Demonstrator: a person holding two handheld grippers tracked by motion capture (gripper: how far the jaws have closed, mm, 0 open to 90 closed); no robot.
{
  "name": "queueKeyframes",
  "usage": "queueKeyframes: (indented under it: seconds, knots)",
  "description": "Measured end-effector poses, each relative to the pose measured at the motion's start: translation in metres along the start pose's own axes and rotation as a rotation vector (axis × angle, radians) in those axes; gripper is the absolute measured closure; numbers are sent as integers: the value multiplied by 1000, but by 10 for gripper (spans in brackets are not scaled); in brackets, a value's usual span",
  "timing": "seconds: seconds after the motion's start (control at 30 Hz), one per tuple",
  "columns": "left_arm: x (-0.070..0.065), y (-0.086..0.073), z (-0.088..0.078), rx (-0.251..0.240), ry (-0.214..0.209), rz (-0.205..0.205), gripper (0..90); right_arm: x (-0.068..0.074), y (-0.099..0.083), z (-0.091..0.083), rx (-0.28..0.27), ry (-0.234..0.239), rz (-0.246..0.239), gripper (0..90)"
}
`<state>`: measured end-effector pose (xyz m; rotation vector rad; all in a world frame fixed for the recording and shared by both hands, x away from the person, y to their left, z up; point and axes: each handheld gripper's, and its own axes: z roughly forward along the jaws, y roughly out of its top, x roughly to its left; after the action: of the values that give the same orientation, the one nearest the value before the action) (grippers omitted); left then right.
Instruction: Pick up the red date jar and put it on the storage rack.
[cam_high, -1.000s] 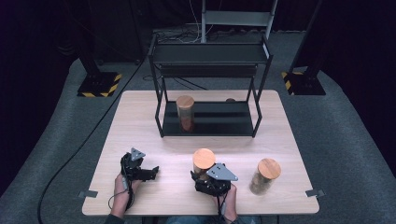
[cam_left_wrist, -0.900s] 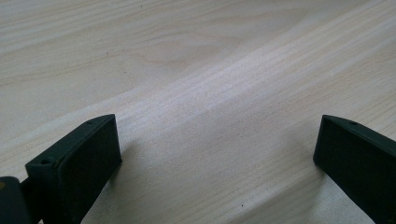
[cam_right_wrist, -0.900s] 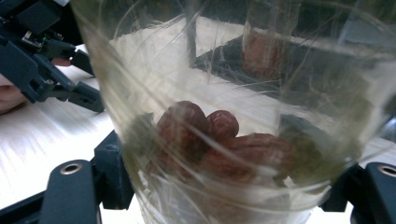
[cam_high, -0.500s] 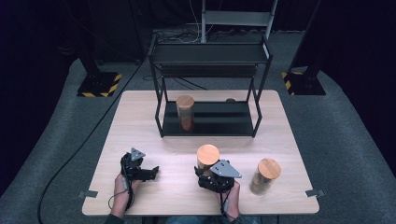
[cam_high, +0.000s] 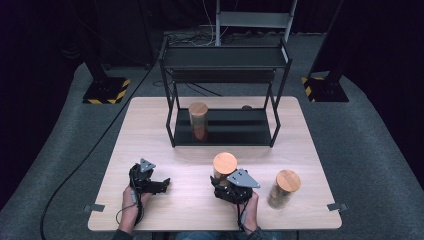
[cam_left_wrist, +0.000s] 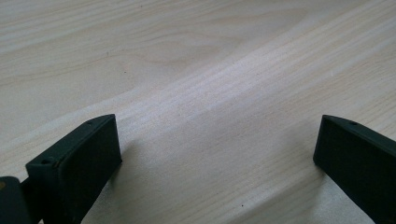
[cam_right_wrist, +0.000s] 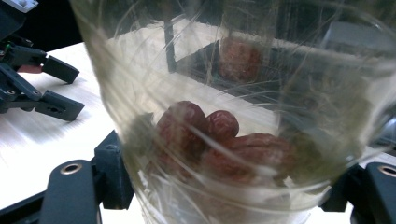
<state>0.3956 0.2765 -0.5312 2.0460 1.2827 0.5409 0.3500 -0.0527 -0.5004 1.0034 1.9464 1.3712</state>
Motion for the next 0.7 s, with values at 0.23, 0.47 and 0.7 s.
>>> queueKeyframes:
  seconds: [0.23, 0.47, 0.7]
  knots:
    - [0, 0, 0, 2, 0, 3, 0, -2, 1, 3, 2, -5, 1, 245]
    - [0, 0, 0, 2, 0, 3, 0, -3, 5, 8, 0, -8, 0, 245]
    - [0, 0, 0, 0, 1, 1, 0, -4, 7, 12, 4, -12, -2, 245]
